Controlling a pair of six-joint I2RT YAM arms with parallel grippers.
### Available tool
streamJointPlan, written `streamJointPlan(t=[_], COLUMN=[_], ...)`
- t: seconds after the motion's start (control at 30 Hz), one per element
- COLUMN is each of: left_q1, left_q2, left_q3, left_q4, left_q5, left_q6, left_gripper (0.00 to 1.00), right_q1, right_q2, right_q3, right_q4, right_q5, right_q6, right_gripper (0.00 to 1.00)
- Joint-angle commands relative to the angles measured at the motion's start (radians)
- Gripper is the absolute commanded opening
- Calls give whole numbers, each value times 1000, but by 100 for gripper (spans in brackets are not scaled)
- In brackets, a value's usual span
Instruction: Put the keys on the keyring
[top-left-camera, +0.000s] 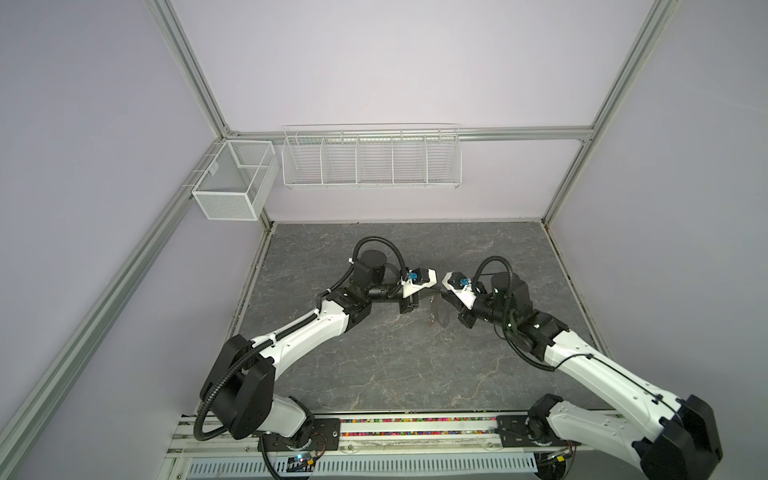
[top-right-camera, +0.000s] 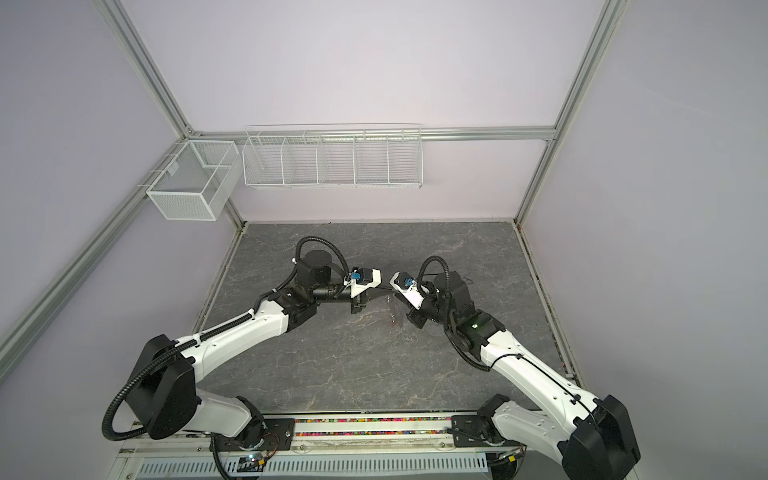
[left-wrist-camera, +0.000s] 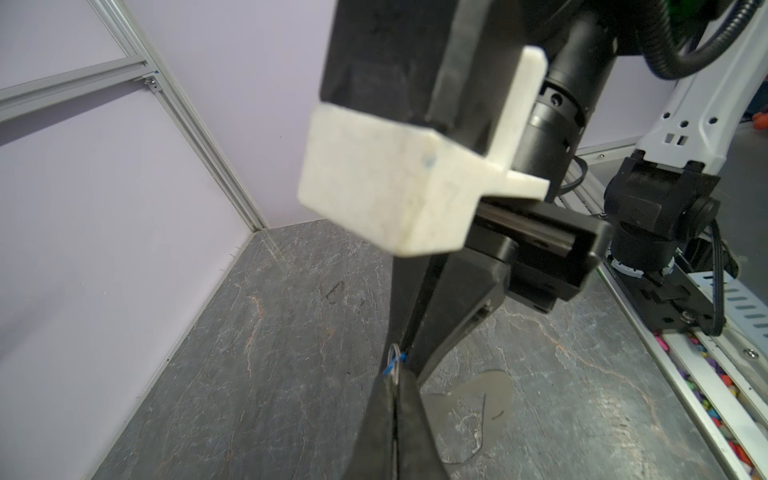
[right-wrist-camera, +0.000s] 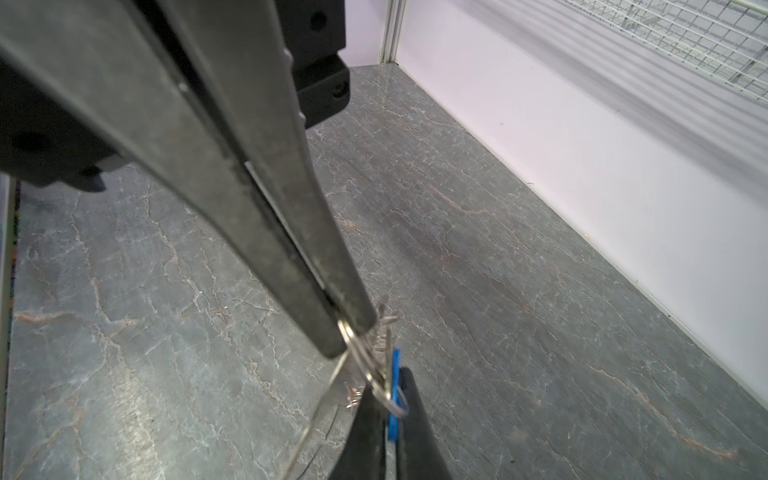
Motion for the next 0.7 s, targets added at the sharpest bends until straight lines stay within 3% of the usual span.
streamJointPlan(t=[0.0,0.43,0.67], left_q1=[24,38,40], left_q2=[-34,17,33], left_q3=[-12,-47,-45], left_q4=[117,350,373], left_q5=[-5,19,19], left_q6=[-78,-240,-255], left_gripper=[0,0,0], right_q1=[12,85,108], right_q2=[-21,51,52], right_q3=[-22,-50,-73], right_q4=[-15,126,182], right_q5=[51,174,241], right_q6=[-25,-116,-149], right_gripper=[7,7,11])
